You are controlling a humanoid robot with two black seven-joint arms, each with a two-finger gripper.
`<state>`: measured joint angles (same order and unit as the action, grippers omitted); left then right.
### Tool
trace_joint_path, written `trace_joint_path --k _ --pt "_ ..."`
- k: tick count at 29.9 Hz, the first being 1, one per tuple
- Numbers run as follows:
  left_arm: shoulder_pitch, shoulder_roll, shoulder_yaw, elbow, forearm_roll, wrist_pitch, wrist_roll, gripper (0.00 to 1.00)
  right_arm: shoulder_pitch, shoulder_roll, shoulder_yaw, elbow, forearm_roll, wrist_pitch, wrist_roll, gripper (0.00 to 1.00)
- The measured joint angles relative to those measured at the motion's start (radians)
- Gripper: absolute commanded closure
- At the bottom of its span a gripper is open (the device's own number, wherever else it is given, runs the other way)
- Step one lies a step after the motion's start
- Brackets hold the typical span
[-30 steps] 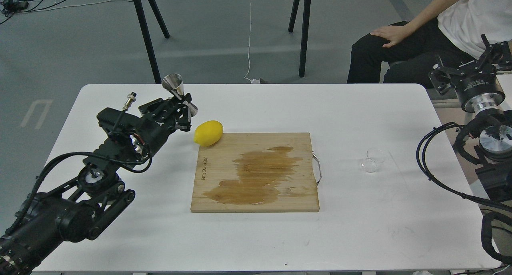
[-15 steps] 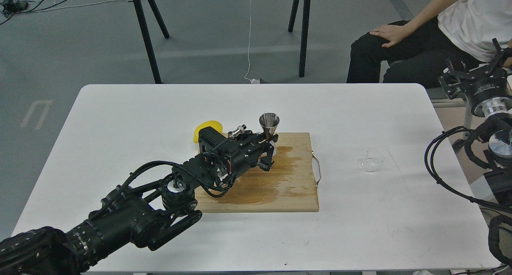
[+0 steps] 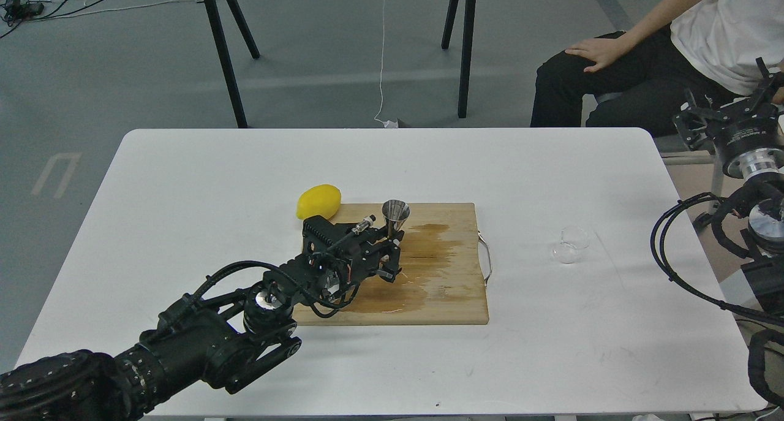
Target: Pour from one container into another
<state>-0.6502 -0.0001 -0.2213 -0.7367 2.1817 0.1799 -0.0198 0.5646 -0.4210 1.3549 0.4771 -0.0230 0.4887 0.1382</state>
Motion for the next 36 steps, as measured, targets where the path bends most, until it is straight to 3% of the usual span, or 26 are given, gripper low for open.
trace_joint_path --k 1,8,15,22,36 --pt "0.000 0.000 -0.001 -0.002 0.000 0.001 0.000 0.54 0.000 0.000 0.000 0.000 0.000 0.000 0.000 0.00" --pt "-0.006 0.000 -0.004 -0.016 0.000 0.001 0.001 0.46 -0.001 0.000 0.000 0.000 0.000 0.000 0.000 0.00" --pt "-0.008 0.000 -0.004 -0.047 0.000 0.008 -0.006 0.27 -0.002 0.001 0.000 0.000 0.000 0.000 0.000 0.00" --pt "-0.005 0.000 -0.010 -0.066 0.000 0.074 -0.009 0.13 -0.006 0.001 0.000 0.000 0.000 0.000 0.000 0.00" --pt "-0.017 0.043 -0.085 -0.123 0.000 0.165 -0.011 0.06 -0.011 0.001 0.000 0.000 0.000 0.000 0.000 0.00"
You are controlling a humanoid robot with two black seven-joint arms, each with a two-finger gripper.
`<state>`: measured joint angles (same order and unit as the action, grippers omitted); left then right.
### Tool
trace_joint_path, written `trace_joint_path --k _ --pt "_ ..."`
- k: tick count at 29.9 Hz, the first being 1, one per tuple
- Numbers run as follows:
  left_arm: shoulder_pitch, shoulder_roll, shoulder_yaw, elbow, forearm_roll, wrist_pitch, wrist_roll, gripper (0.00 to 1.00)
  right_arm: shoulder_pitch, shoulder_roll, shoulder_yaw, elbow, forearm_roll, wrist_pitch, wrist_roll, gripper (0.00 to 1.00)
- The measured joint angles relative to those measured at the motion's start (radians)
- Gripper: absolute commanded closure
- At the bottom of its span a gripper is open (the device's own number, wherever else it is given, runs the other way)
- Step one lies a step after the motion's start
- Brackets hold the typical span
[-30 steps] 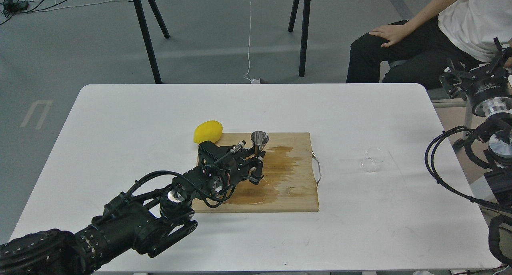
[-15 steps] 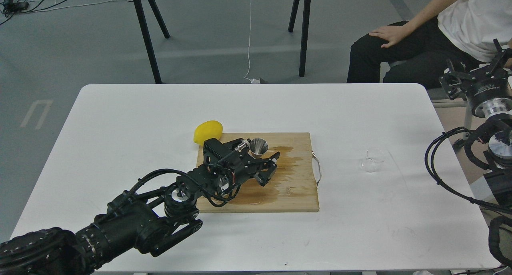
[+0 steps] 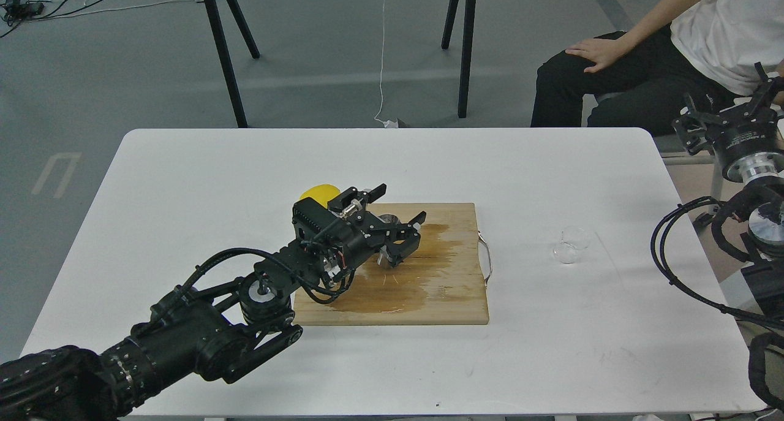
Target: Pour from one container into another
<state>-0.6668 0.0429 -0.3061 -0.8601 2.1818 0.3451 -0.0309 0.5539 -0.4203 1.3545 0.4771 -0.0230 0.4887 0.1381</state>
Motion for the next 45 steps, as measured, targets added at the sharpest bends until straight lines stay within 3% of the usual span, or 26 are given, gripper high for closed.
trace_joint_path --k 6,8,10,16,20,23,26,31,37,45 --pt "-0.028 0.023 -0.123 -0.099 0.000 0.001 -0.004 0.05 -0.001 -0.014 0.001 0.002 0.000 0.000 0.000 0.00" --pt "-0.058 0.049 -0.141 -0.119 0.000 -0.001 -0.024 0.04 -0.003 -0.022 0.001 0.002 0.000 0.000 0.000 0.00" --pt "-0.092 0.078 -0.150 -0.129 -0.062 -0.001 -0.071 0.03 -0.009 -0.029 0.000 0.003 0.000 0.000 -0.001 0.00" --pt "-0.146 0.171 -0.214 -0.131 -0.667 -0.020 -0.261 0.01 -0.066 -0.045 0.000 0.006 0.018 0.000 -0.005 0.00" --pt "-0.158 0.249 -0.249 -0.126 -1.091 -0.208 -0.381 0.01 -0.136 -0.046 -0.001 0.038 0.092 0.000 -0.013 0.00" --pt "-0.143 0.276 -0.323 -0.117 -1.403 -0.339 -0.431 0.00 -0.226 -0.049 0.000 0.120 0.129 0.000 -0.016 0.00" --pt "-0.098 0.280 -0.413 -0.090 -1.654 -0.408 -0.440 0.00 -0.350 -0.068 0.002 0.262 0.198 0.000 -0.045 0.00" --pt "-0.056 0.279 -0.471 0.027 -2.025 -0.551 -0.435 0.00 -0.564 -0.079 0.002 0.506 0.334 0.000 -0.138 0.00" --pt "-0.006 0.279 -0.480 0.120 -2.184 -0.674 -0.430 0.00 -0.734 -0.071 -0.029 0.682 0.414 0.000 -0.168 0.00" --pt "0.020 0.287 -0.482 0.160 -2.226 -0.696 -0.401 0.00 -0.810 -0.024 -0.052 0.774 0.557 -0.066 -0.181 0.00"
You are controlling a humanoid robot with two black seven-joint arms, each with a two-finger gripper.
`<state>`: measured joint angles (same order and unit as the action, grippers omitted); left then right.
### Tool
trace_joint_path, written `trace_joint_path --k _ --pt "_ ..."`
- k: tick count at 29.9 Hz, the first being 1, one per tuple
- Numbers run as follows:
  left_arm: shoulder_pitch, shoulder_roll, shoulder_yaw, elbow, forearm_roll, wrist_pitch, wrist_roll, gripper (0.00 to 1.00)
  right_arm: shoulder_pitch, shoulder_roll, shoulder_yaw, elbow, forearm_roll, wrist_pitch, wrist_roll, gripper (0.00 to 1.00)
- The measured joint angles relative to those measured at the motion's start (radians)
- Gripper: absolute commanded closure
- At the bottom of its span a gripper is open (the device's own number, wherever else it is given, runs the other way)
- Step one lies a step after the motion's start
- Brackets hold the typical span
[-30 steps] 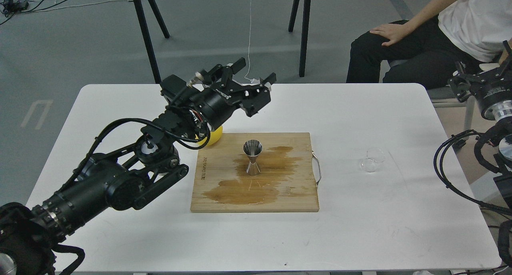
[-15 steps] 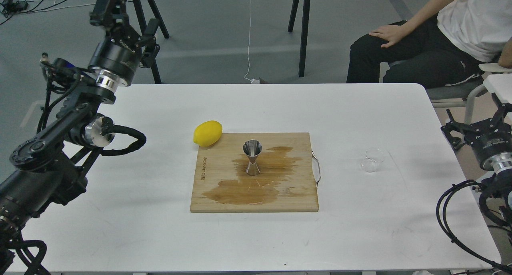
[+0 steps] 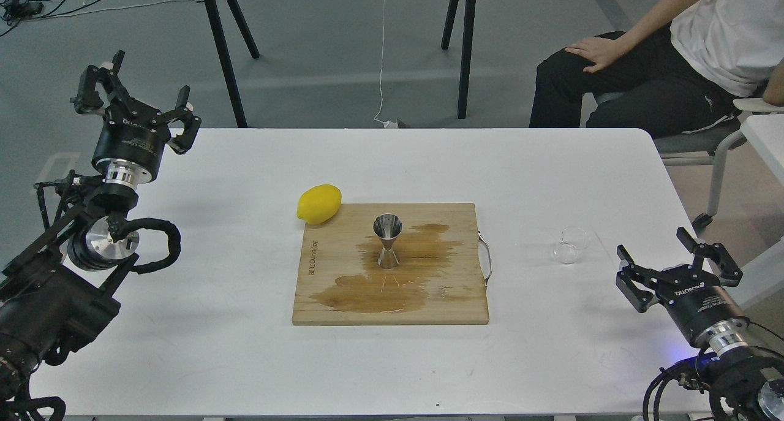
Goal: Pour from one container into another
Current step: 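Grasp the clear glass with the right gripper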
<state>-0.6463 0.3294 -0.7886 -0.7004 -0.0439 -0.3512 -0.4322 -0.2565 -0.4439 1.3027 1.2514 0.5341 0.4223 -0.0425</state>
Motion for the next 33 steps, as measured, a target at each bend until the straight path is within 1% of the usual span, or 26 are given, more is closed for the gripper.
trace_joint_path --k 4,9,12,16,21,24,27,31,33 --pt "0.002 -0.001 0.000 0.014 -0.016 0.006 0.002 0.00 0.038 0.041 -0.024 -0.022 0.001 -0.028 -0.011 0.01" --pt "0.002 0.005 0.000 0.016 -0.019 0.022 -0.005 0.00 0.172 0.114 -0.101 -0.175 -0.004 -0.053 -0.012 0.02" --pt "0.002 0.014 -0.001 0.016 -0.019 0.032 -0.006 0.00 0.239 0.144 -0.141 -0.244 -0.015 -0.087 -0.003 0.02" --pt "0.000 0.025 -0.002 0.016 -0.019 0.040 -0.006 0.00 0.272 0.172 -0.161 -0.270 -0.026 -0.123 0.001 0.01" --pt "-0.002 0.036 -0.004 0.016 -0.019 0.041 -0.007 0.00 0.304 0.190 -0.165 -0.298 -0.029 -0.200 0.000 0.02" --pt "-0.002 0.042 -0.007 0.016 -0.019 0.041 -0.008 0.00 0.312 0.206 -0.166 -0.315 -0.030 -0.216 -0.001 0.03" --pt "-0.002 0.044 -0.013 0.016 -0.019 0.041 -0.008 0.00 0.315 0.213 -0.162 -0.321 -0.031 -0.220 0.000 0.05" --pt "-0.002 0.047 -0.016 0.016 -0.019 0.041 -0.008 0.00 0.330 0.224 -0.156 -0.349 -0.031 -0.221 0.001 0.17" --pt "-0.002 0.050 -0.017 0.016 -0.019 0.041 -0.008 0.00 0.341 0.230 -0.154 -0.367 -0.031 -0.221 0.001 0.18"
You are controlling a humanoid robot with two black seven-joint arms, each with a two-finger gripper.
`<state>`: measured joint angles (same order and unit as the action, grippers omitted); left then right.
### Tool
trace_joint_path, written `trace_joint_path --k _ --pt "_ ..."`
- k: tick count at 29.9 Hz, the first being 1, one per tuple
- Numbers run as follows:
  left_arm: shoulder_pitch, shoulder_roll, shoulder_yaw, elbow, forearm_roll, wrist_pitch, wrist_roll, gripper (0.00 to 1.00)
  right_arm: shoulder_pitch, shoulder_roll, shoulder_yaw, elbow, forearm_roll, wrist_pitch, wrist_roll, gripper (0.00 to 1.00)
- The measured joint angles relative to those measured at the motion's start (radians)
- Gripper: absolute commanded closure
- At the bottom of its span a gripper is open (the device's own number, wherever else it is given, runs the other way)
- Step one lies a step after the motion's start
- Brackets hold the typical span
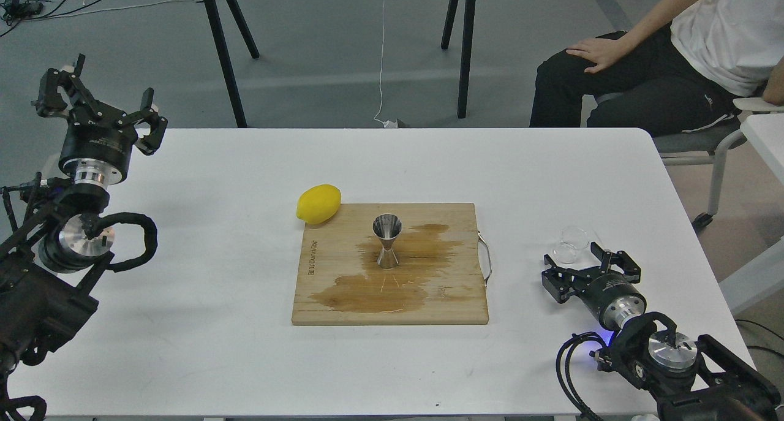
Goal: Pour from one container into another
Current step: 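Grasp the clear glass with the right gripper, then lift the glass and move it above the jigger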
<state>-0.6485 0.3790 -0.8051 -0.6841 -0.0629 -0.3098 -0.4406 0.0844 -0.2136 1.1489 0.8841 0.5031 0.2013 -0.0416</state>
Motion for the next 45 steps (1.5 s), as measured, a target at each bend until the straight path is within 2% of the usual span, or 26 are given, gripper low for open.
trace_joint_path --k 3,7,12,22,29,36,45 --pt "0.001 0.002 0.000 0.000 0.001 0.000 0.000 0.00 0.008 0.006 0.005 -0.011 0.000 0.001 -0.001 0.26" --pt "-0.006 0.003 -0.002 0.000 0.002 0.000 0.002 0.00 0.016 0.016 0.011 -0.015 0.001 0.008 -0.008 0.50" --pt "-0.013 -0.002 -0.001 0.000 0.002 0.005 0.003 0.00 0.047 0.028 0.011 -0.044 0.002 0.010 -0.011 0.60" --pt "-0.014 0.011 0.000 0.000 0.002 0.018 0.001 0.00 0.055 0.039 -0.007 -0.043 0.002 0.013 -0.012 0.64" --pt "-0.011 0.039 -0.002 -0.003 0.002 0.019 0.000 0.00 0.039 -0.017 -0.015 0.157 -0.036 0.008 -0.011 0.65" --pt "-0.010 0.053 -0.003 -0.005 0.001 0.020 -0.013 0.00 0.083 -0.029 -0.045 0.343 -0.238 -0.091 -0.008 0.65" --pt "-0.007 0.070 -0.005 -0.012 0.000 0.020 -0.017 0.00 0.184 0.083 -0.135 0.379 -0.539 -0.185 -0.005 0.66"
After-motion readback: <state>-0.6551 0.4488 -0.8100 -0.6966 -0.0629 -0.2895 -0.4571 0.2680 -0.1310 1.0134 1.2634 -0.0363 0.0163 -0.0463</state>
